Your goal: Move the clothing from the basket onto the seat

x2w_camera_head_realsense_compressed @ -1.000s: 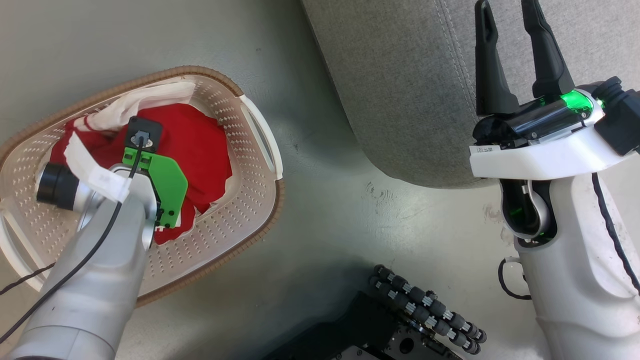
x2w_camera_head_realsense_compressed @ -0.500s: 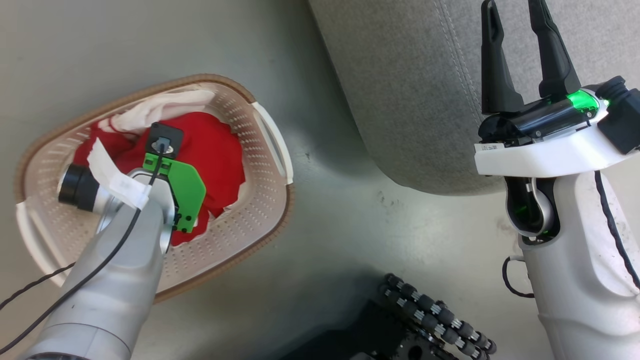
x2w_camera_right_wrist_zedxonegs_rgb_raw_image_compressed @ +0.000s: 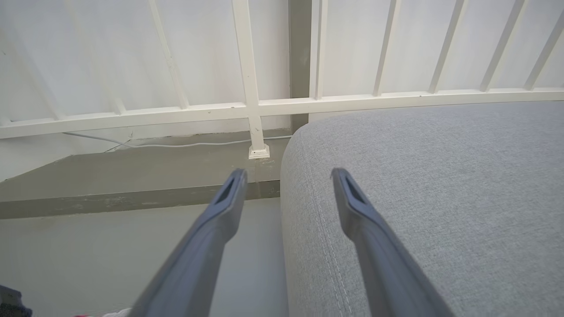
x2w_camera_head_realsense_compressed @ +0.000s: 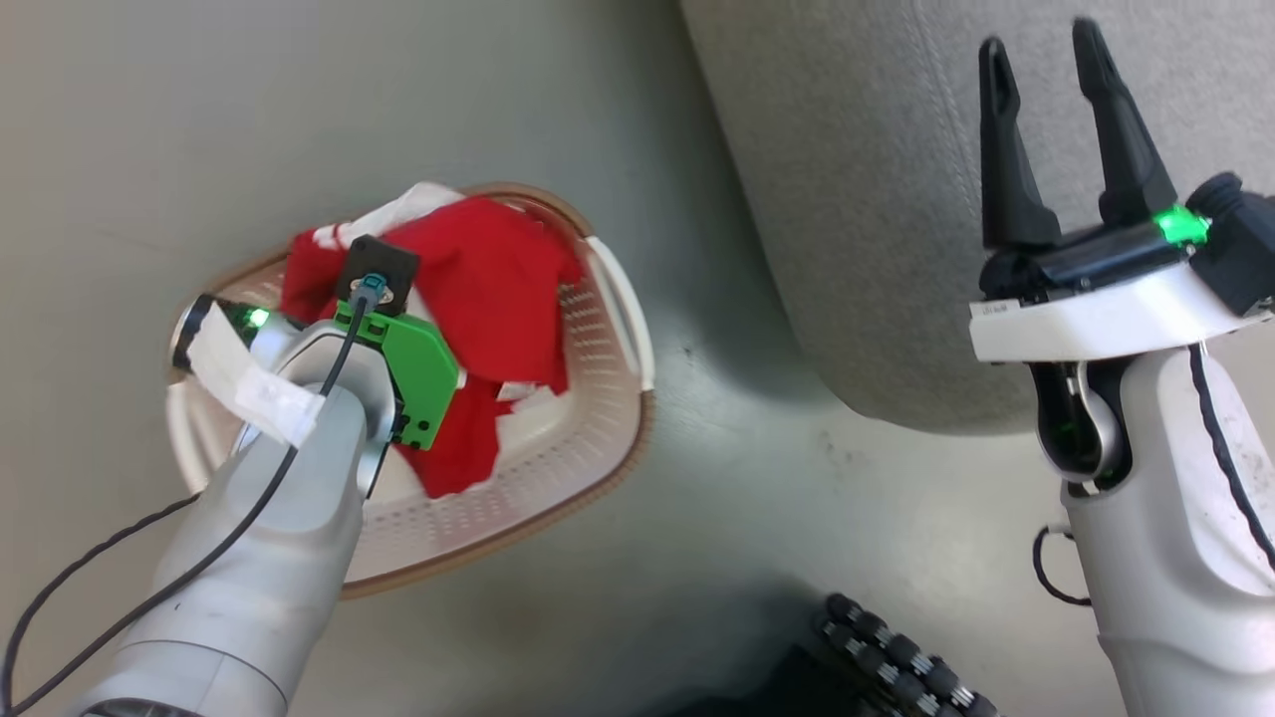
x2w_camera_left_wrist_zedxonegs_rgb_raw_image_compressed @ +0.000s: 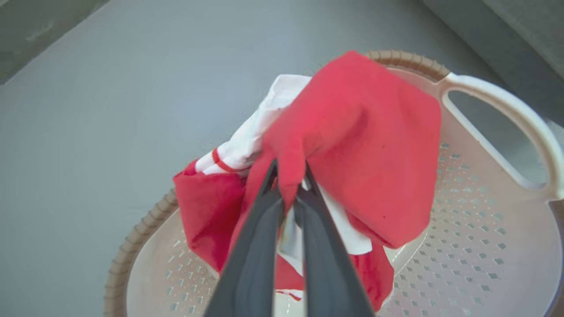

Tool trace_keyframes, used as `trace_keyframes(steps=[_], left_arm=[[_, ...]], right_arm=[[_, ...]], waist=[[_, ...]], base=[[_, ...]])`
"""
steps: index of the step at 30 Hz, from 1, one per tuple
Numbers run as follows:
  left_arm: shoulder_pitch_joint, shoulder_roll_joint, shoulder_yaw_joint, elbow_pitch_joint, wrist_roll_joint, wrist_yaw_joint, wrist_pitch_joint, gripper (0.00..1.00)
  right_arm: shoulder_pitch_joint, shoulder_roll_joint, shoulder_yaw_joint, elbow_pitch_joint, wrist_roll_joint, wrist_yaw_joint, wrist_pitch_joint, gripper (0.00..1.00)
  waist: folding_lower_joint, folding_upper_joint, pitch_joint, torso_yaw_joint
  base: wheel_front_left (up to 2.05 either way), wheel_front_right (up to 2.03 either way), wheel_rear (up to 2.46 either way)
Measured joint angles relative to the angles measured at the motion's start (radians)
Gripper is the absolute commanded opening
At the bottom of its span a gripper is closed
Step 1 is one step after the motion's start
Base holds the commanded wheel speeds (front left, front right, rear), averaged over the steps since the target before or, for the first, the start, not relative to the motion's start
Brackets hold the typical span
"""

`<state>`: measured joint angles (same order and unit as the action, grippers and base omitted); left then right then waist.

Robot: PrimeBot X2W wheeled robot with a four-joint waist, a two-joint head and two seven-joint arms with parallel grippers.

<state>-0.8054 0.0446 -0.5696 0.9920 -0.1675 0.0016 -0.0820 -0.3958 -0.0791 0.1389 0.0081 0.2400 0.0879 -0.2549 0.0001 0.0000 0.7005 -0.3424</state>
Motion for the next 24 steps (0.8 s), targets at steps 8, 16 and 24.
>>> trace_keyframes(steps=[8,16,24], left_arm=[[0.048,-0.001,-0.014,-0.06,-0.066,-0.026,-0.079,0.0],[0.121,-0.002,-0.032,-0.143,-0.166,-0.046,-0.133,0.0],[0.181,-0.003,-0.067,-0.229,-0.246,-0.055,-0.149,0.0]], right_arm=[[0.023,-0.02,-0.01,0.037,-0.014,0.001,0.0,1.0],[0.079,-0.039,-0.008,0.094,-0.022,0.009,0.0,1.0],[0.146,-0.053,-0.002,0.148,-0.023,0.011,0.0,1.0]], waist=[[0.0,0.0,-0.071,0.059],[-0.0001,0.0,-0.17,0.12],[-0.0001,0.0,-0.279,0.182]], base=[[0.0,0.0,0.0],[0.0,0.0,0.0],[0.0,0.0,0.0]])
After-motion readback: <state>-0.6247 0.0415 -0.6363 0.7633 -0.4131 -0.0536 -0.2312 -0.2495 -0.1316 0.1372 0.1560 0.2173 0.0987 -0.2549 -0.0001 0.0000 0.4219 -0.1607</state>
